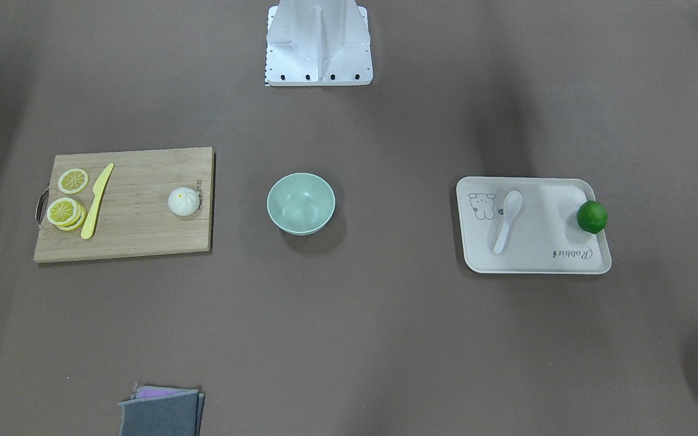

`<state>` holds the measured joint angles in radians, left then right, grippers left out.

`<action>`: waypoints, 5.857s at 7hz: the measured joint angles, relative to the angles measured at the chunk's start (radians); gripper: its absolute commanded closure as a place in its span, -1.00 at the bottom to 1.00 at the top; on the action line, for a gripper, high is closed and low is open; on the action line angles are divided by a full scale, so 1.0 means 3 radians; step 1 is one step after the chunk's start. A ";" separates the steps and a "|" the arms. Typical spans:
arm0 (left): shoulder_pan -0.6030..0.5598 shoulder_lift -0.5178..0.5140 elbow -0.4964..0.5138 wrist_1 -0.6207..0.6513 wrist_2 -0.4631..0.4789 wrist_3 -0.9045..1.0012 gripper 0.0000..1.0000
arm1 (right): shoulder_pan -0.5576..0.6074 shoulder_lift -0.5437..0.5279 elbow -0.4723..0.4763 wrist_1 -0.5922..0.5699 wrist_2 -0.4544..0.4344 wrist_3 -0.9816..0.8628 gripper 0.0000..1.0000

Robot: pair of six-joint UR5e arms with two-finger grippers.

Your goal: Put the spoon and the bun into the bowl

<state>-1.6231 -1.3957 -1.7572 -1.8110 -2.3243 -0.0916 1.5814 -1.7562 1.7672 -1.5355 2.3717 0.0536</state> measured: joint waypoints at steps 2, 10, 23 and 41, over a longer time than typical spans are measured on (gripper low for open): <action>-0.0001 -0.0010 -0.0006 0.0008 0.0000 -0.0016 -0.96 | -0.0002 -0.0004 -0.0008 0.0003 0.0018 -0.0124 -1.00; 0.0001 -0.0067 -0.0035 -0.0022 -0.0004 -0.0022 -0.96 | -0.0004 0.0003 -0.0027 0.0005 0.0025 -0.0145 -1.00; 0.1063 -0.0784 -0.0098 -0.1052 0.0000 -0.1193 -0.96 | -0.0035 0.0234 0.0030 0.0005 0.0036 -0.0134 -1.00; 0.2808 -0.1163 0.0593 -0.1854 0.1180 -0.2146 1.00 | -0.0254 0.0352 0.0018 0.0486 0.0362 0.0410 -1.00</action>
<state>-0.7808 -1.7445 -1.5792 -2.3671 -1.9705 -0.7354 1.5053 -1.6505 1.7728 -1.3898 2.4803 0.1767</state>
